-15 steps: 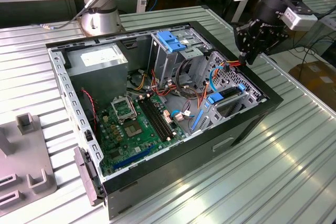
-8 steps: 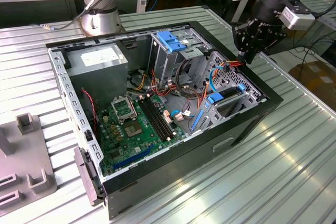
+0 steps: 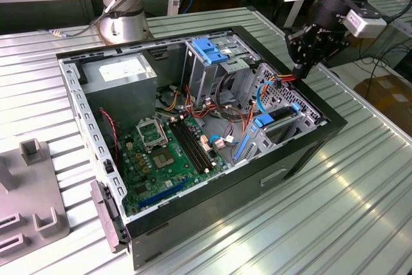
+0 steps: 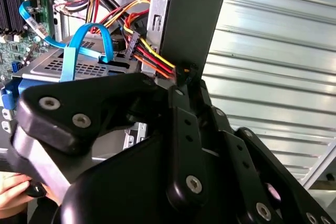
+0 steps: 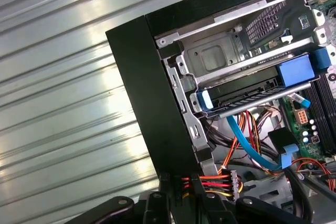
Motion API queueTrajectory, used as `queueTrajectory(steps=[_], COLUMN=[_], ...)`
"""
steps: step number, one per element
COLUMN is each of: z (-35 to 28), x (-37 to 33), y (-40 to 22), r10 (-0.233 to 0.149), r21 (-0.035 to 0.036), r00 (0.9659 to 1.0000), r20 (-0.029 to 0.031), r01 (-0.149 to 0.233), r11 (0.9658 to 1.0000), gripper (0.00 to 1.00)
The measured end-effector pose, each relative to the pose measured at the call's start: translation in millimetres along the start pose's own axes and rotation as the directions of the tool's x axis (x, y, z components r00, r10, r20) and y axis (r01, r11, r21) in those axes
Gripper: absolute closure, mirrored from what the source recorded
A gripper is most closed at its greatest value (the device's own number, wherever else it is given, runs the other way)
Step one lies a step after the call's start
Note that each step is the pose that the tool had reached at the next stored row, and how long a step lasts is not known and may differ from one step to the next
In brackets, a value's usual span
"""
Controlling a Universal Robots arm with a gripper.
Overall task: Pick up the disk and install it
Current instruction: 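Insert the first disk wire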
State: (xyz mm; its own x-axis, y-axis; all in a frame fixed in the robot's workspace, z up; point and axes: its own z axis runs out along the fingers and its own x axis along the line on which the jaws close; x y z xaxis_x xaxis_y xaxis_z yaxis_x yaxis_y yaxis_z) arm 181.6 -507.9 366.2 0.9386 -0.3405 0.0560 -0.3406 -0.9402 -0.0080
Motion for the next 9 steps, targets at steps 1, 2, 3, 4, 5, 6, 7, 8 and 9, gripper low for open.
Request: queueTrajectory(steps=[1, 2, 3, 4, 5, 6, 7, 8, 9], z=[0.0, 0.0, -0.2, -1.0, -2.5, -4.0, -4.9, -5.0, -5.1], x=[0.0, 0.0, 0.0, 0.1, 0.1, 0.2, 0.3, 0.3, 0.3], y=[0.0, 0.0, 0.0, 0.0, 0.0, 0.0, 0.0, 0.0, 0.0], r10=[0.000, 0.000, 0.000, 0.000, 0.000, 0.000, 0.000, 0.000, 0.000], r21=[-0.0001, -0.0001, 0.0001, 0.0000, -0.0001, -0.0003, -0.0003, -0.0003, -0.0005], r00=[1.0000, 1.0000, 1.0000, 1.0000, 1.0000, 1.0000, 1.0000, 1.0000, 1.0000], r20=[-0.0001, 0.0000, 0.0001, 0.0000, 0.0003, 0.0007, 0.0012, 0.0015, 0.0015], r01=[0.000, 0.000, 0.000, 0.000, 0.000, 0.000, 0.000, 0.000, 0.000], r11=[1.0000, 1.0000, 1.0000, 1.0000, 1.0000, 1.0000, 1.0000, 1.0000, 1.0000], gripper=[0.77, 0.83, 0.84, 0.84, 0.84, 0.84, 0.84, 0.84, 0.84])
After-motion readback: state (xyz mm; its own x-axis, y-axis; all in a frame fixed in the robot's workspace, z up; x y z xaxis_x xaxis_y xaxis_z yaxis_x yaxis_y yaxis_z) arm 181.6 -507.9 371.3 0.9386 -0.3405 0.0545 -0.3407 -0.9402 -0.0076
